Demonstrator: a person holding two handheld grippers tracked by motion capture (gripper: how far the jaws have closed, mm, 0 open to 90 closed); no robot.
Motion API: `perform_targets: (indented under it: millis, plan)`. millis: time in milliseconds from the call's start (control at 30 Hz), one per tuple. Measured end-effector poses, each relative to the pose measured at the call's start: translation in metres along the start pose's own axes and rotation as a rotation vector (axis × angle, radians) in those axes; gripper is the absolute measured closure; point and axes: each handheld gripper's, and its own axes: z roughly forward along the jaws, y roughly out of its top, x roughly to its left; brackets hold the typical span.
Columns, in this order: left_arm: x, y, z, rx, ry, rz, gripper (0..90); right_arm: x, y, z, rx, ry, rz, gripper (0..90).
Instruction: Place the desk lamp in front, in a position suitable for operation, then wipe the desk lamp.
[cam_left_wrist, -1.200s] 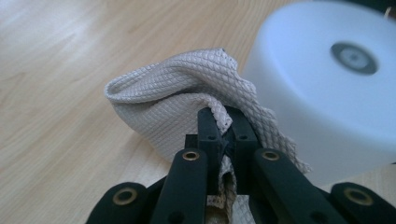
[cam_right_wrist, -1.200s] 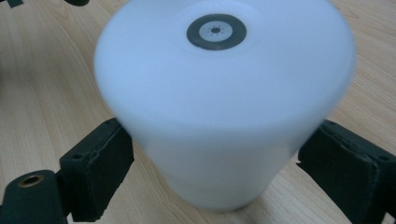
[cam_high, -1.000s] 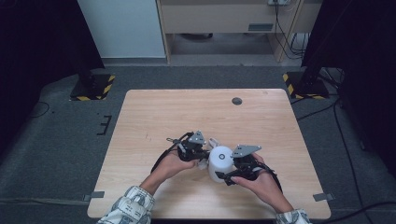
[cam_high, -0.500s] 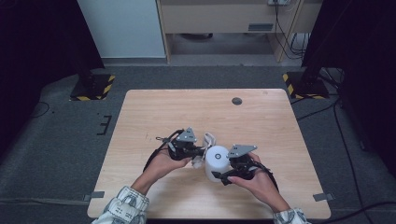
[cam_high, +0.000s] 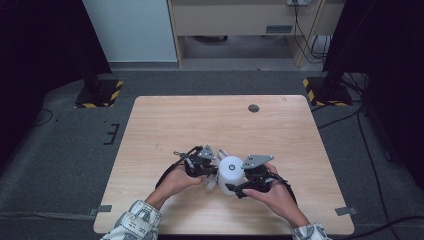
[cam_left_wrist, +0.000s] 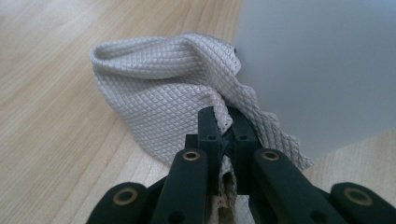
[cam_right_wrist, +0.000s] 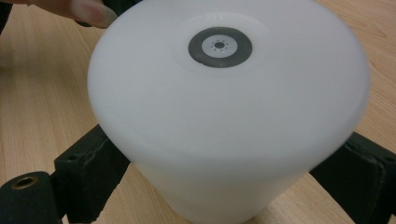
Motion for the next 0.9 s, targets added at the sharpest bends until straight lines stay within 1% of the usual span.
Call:
perform_targets:
  millis: [67, 200, 233, 267, 300, 400, 500, 600, 667, 767, 833, 867, 900]
  plan:
    - [0.000, 0.002, -0.005, -0.021, -0.001, -0.005, 86.5, 0.000, 0.000, 0.000, 0.000, 0.000, 0.000, 9.1]
    - [-0.001, 0.002, -0.008, -0.034, -0.003, -0.016, 86.5, 0.000, 0.000, 0.000, 0.003, -0.003, 0.000, 9.1]
    - [-0.001, 0.002, -0.008, -0.023, -0.004, -0.009, 86.5, 0.000, 0.001, 0.000, 0.003, -0.002, 0.000, 9.1]
    - [-0.001, 0.001, -0.007, -0.020, -0.004, -0.015, 86.5, 0.000, 0.001, 0.000, 0.003, -0.003, 0.001, 9.1]
    - [-0.002, -0.001, -0.007, -0.009, -0.004, -0.012, 86.5, 0.000, 0.001, 0.000, 0.000, -0.006, 0.002, 9.2]
    - [-0.005, -0.005, -0.009, 0.005, -0.011, -0.011, 86.5, -0.001, 0.003, 0.000, -0.009, -0.015, 0.004, 9.2]
    - [-0.008, -0.006, -0.015, -0.016, -0.017, -0.012, 86.4, -0.002, 0.003, 0.001, -0.011, -0.025, 0.006, 9.3]
    - [-0.010, -0.003, -0.025, -0.063, -0.013, -0.025, 86.4, -0.002, 0.003, 0.001, -0.010, -0.023, 0.006, 9.3]
    - [-0.009, -0.001, -0.027, -0.077, -0.006, -0.027, 86.4, -0.002, 0.003, 0.001, -0.009, -0.025, 0.004, 9.3]
    - [-0.008, -0.004, -0.018, -0.048, -0.001, -0.032, 86.4, -0.001, 0.003, 0.002, -0.008, -0.023, 0.001, 9.2]
    - [-0.007, -0.008, -0.009, -0.010, 0.001, -0.028, 86.4, -0.001, 0.003, 0.002, -0.003, -0.018, -0.002, 9.1]
    - [-0.006, -0.010, -0.006, 0.000, 0.002, -0.029, 86.5, -0.001, 0.003, 0.002, -0.004, -0.018, -0.001, 9.1]
    - [-0.006, -0.010, -0.005, -0.001, -0.002, -0.035, 86.5, -0.001, 0.003, 0.002, -0.004, -0.018, -0.002, 9.1]
